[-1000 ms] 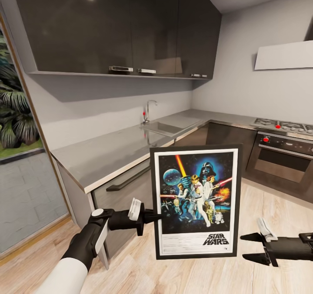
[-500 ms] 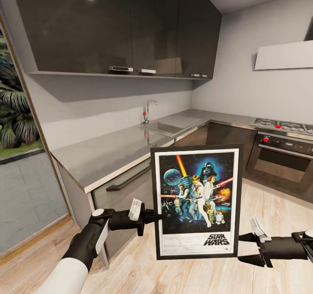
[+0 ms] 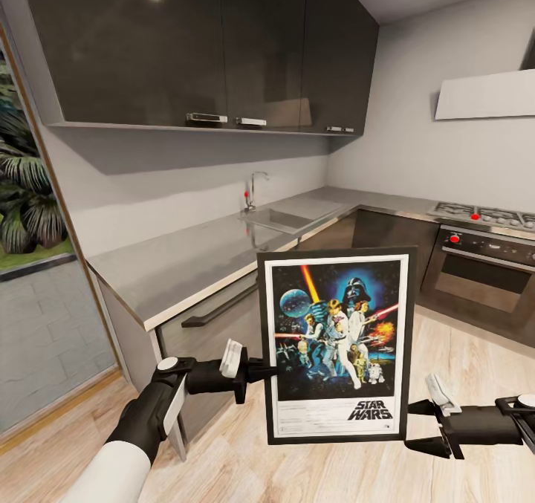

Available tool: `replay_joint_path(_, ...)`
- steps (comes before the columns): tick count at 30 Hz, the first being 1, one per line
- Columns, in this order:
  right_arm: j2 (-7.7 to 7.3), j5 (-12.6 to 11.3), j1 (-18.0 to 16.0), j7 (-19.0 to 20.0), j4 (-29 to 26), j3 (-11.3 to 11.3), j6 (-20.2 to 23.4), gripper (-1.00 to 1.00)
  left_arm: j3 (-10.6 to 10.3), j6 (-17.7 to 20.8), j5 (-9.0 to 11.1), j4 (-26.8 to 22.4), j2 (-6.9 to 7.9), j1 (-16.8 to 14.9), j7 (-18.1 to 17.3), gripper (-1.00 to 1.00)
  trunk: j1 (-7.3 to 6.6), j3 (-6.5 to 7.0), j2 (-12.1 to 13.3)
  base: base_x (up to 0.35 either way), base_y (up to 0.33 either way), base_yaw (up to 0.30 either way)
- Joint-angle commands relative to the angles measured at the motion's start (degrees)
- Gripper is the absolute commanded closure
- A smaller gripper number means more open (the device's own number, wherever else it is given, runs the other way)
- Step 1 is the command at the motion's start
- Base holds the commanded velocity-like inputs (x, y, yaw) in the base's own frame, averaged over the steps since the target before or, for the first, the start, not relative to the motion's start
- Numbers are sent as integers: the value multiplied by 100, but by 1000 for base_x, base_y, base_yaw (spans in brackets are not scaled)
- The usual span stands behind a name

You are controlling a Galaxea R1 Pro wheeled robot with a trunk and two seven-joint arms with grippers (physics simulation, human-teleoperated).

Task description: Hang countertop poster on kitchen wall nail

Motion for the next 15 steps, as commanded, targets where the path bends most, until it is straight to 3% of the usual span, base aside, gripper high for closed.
replay_joint_path(1, 0, 3, -5, 23, -4, -5, 58, -100, -6, 38, 16, 0, 0, -4, -4, 100, 0, -6, -3, 0, 0, 0)
replay_joint_path(15, 8, 3, -3, 15, -1, 32, -144, -100, -7, 38, 16, -9, 3, -4, -271, 100, 0, -6, -3, 0, 0, 0)
